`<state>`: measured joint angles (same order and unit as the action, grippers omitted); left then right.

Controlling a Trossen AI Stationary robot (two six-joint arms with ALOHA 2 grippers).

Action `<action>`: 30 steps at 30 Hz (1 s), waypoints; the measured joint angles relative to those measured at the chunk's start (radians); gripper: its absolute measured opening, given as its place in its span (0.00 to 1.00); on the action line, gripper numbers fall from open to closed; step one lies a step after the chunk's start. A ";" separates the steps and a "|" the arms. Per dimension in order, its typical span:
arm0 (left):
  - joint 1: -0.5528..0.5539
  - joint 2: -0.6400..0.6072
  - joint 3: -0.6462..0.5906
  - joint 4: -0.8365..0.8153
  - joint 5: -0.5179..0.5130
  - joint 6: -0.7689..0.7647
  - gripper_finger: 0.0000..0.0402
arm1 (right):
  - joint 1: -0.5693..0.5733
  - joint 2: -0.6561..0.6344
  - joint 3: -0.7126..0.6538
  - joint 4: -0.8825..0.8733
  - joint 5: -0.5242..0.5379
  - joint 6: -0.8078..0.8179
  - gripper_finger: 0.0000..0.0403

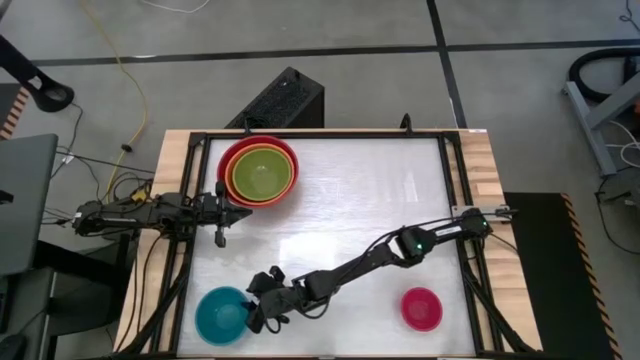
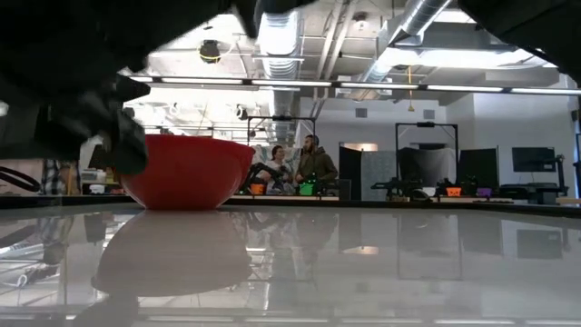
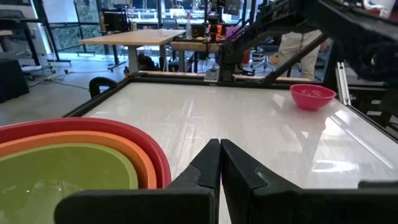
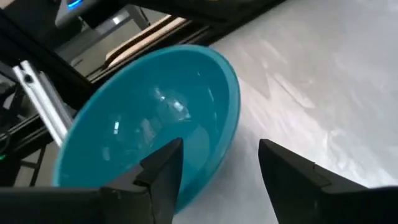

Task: Nest bowls inside each other
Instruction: Stack the blue bowl on top of the green bowl

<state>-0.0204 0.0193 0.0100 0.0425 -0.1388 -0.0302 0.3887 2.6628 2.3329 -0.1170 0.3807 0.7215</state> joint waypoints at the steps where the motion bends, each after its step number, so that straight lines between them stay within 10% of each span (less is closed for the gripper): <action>1: 0.000 0.000 0.000 -0.001 0.000 0.000 0.00 | -0.002 0.005 0.000 0.004 -0.004 0.004 0.56; 8: 0.000 0.000 0.000 0.000 0.000 0.000 0.00 | -0.014 0.026 -0.001 -0.007 -0.062 0.035 0.50; 18: 0.000 0.000 0.000 0.000 0.000 0.000 0.00 | -0.012 0.026 0.000 0.144 -0.128 -0.060 0.04; 30: 0.000 0.000 0.000 -0.001 0.000 0.000 0.00 | -0.055 0.011 -0.001 0.162 -0.152 -0.070 0.04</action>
<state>-0.0204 0.0193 0.0100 0.0418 -0.1387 -0.0301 0.3337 2.6735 2.3318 0.0453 0.2284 0.6519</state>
